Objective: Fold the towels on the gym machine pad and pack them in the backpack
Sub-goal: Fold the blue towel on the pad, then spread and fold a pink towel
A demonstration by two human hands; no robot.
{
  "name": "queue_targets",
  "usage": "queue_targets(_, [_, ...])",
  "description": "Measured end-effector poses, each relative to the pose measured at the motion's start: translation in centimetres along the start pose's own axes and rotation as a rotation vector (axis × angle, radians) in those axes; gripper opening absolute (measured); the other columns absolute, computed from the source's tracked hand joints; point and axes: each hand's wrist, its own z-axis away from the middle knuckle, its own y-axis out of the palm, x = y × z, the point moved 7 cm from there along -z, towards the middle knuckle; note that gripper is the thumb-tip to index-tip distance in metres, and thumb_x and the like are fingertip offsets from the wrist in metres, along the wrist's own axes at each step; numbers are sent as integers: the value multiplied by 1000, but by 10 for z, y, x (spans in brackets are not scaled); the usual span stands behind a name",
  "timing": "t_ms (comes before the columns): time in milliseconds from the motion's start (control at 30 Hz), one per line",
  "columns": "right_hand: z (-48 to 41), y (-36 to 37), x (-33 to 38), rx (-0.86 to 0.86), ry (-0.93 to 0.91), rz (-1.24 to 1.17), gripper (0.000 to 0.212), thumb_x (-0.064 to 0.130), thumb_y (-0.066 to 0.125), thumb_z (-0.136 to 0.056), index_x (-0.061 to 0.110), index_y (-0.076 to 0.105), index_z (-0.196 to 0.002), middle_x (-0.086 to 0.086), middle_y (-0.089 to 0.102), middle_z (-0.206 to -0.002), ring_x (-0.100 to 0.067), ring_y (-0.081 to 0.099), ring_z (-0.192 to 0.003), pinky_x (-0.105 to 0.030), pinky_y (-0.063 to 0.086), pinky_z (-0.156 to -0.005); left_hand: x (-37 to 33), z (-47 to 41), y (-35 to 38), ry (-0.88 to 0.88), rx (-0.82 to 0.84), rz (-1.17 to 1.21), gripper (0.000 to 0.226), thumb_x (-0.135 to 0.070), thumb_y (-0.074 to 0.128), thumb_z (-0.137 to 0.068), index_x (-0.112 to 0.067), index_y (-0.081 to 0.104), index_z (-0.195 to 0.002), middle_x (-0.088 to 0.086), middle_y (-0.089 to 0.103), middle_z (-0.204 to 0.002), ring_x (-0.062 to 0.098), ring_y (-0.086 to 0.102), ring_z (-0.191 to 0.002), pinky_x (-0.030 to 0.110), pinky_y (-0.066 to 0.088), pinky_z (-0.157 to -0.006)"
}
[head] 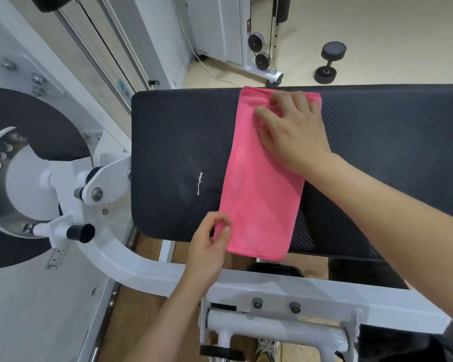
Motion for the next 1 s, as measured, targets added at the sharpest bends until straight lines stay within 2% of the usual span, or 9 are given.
queue_targets(100, [-15, 4, -12, 36, -5, -34, 31, 33, 42, -97, 18, 62, -115, -12, 55, -125, -34, 49, -110, -45, 41, -79, 6, 0, -1, -78, 50, 73, 25, 1, 52, -96, -17, 65, -86, -18, 65, -86, -3, 59, -84, 11, 43, -75])
queue_targets(233, [-30, 13, -21, 104, -24, -111, 35, 29, 38, -98, 25, 60, -124, -9, 55, -131, -35, 47, -121, -49, 39, -89, 8, -2, 0, -224, 73, 232, 20, -7, 50, -99, -10, 69, -93, -3, 63, -89, 2, 58, -65, 17, 49, -57])
queue_targets(367, [-14, 3, -20, 80, 59, -191, 42, 25, 43, -91, 28, 55, -131, -6, 45, -143, -29, 34, -135, -50, 31, -99, 6, -3, -3, -189, 80, 157, 17, -15, 59, -95, -25, 74, -97, -18, 69, -92, 0, 60, -84, 19, 46, -76])
queue_targets(467, [35, -16, -19, -11, 345, -428, 58, 7, 46, -80, 24, 53, -135, -8, 48, -137, -28, 40, -126, -46, 36, -98, 7, 3, 3, -284, 122, 431, 23, -7, 67, -83, -18, 72, -103, -3, 73, -97, 9, 66, -88, 22, 54, -74])
queue_targets(533, [86, -22, -15, -30, 611, -683, 52, 9, 46, -84, 25, 53, -132, -6, 56, -124, -21, 51, -112, -43, 44, -96, 8, 8, 8, -391, 122, 699, 28, -5, 67, -77, -9, 70, -104, 8, 73, -98, 14, 69, -85, 24, 58, -71])
queue_targets(633, [167, -22, 8, 121, 1052, -1026, 37, 26, 58, -93, 34, 47, -128, 5, 62, -113, -5, 59, -101, -24, 48, -84, 5, 12, 10, -433, 102, 890, 26, -5, 64, -77, -6, 69, -103, 10, 72, -94, 14, 68, -75, 25, 60, -67])
queue_targets(733, [216, -11, 52, 300, 1345, -1483, 40, 30, 61, -93, 32, 45, -130, 4, 66, -109, -13, 65, -103, -34, 55, -87, -2, 15, 11, -426, 89, 958, 23, -5, 62, -79, -7, 68, -102, 8, 72, -92, 12, 68, -73, 23, 59, -63])
queue_targets(867, [216, -5, 69, 222, 1382, -1726, 50, 13, 62, -92, 31, 42, -135, -2, 75, -96, -17, 71, -91, -30, 59, -72, -6, 18, 9, -395, 66, 858, 19, -9, 64, -80, -8, 67, -99, 6, 71, -89, 12, 68, -74, 23, 58, -64])
queue_targets(1000, [211, -19, 56, 176, 1230, -1408, 56, 6, 61, -93, 41, 36, -130, -10, 72, -80, -14, 68, -62, -25, 56, -57, 0, 18, -9, -262, -6, 306, 9, -15, 68, -88, -21, 73, -91, -7, 65, -86, 9, 61, -78, 25, 54, -70])
